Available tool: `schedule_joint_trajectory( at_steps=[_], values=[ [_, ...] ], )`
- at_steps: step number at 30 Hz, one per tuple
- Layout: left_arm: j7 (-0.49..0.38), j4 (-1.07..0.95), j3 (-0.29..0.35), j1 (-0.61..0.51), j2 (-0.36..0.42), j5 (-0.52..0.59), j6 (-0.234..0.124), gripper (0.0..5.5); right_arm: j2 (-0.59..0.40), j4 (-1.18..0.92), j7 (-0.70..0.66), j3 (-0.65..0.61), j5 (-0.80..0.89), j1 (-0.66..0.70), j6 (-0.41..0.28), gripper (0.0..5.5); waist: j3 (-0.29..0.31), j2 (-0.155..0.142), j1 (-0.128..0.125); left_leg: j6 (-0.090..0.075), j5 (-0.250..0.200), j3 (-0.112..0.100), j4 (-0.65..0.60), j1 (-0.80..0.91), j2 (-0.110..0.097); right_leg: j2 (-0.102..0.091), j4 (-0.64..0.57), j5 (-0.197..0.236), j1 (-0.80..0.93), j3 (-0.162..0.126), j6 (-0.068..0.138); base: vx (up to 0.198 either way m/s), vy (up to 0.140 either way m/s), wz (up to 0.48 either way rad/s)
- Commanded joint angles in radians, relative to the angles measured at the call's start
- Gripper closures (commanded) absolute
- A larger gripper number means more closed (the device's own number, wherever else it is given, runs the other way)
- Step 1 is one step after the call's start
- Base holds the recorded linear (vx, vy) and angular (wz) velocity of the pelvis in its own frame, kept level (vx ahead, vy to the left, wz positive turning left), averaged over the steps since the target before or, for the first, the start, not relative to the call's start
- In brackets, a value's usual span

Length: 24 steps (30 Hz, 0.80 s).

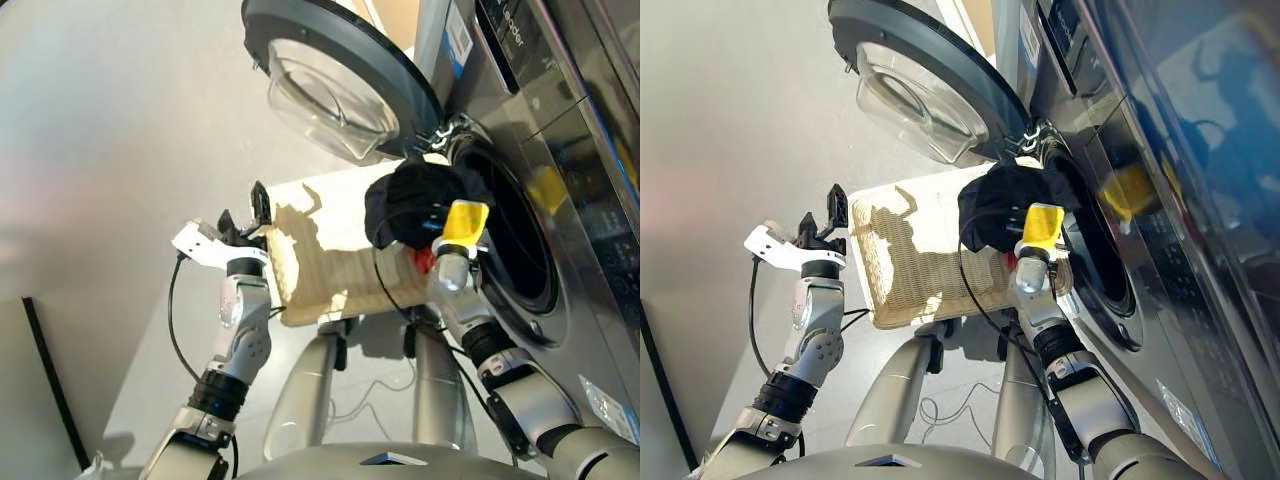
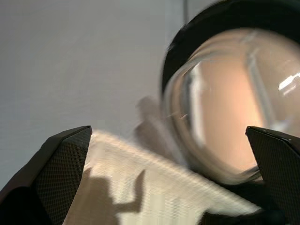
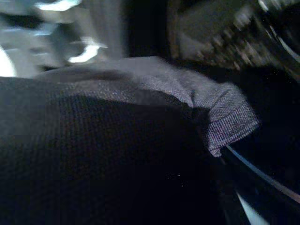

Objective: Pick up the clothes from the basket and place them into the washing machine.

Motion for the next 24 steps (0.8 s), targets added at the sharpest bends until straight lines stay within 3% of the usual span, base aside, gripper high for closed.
schedule_joint_trajectory(
  at_steps=[1, 10, 13, 18, 24],
  values=[
    [0.004, -0.041, 0.047, -0.011, 0.035, 0.072, -0.044, 0.0, -0.005, -0.014, -0.024, -0.026, 0.071, -0.128, -0.093, 5.5, 0.017, 0.034, 0.005, 0.054, -0.038, 0.032, 0.124, -0.136, -0.028, 0.026, 0.032, -0.048, -0.033, 0.023, 0.044, -0.038, -0.053, 0.035],
    [0.022, -0.036, 0.038, -0.062, 0.061, 0.113, -0.028, 0.0, -0.101, 0.139, -0.054, -0.12, 0.186, -0.338, -0.114, 5.5, 0.052, 0.045, 0.013, 0.066, -0.122, 0.024, 0.352, -0.318, -0.015, 0.04, 0.257, -0.12, -0.213, 0.026, 0.024, -0.004, -0.006, 0.002],
    [0.033, -0.025, 0.033, -0.084, 0.068, 0.107, -0.023, 0.0, -0.125, 0.173, -0.078, -0.171, 0.317, -0.443, -0.168, 5.5, 0.063, 0.055, 0.016, 0.066, -0.145, 0.025, 0.409, -0.367, -0.011, 0.053, 0.315, -0.143, -0.267, 0.029, 0.017, 0.0, 0.0, 0.0],
    [0.036, -0.023, 0.034, -0.088, 0.086, 0.105, -0.017, 0.0, -0.247, 0.208, -0.099, -0.207, 0.379, -0.558, -0.193, 5.5, 0.065, 0.072, 0.025, 0.065, -0.167, 0.034, 0.449, -0.404, -0.007, 0.065, 0.367, -0.164, -0.326, 0.041, 0.014, 0.0, 0.0, 0.0],
    [0.056, 0.01, 0.046, -0.083, 0.099, 0.136, -0.012, 0.0, -0.487, 0.066, -0.309, -0.306, 0.244, -0.607, -0.295, 5.5, 0.067, 0.081, 0.009, 0.067, -0.184, 0.054, 0.464, -0.423, -0.003, 0.081, 0.387, -0.172, -0.372, 0.058, 0.02, 0.017, 0.007, -0.037]
  ],
)
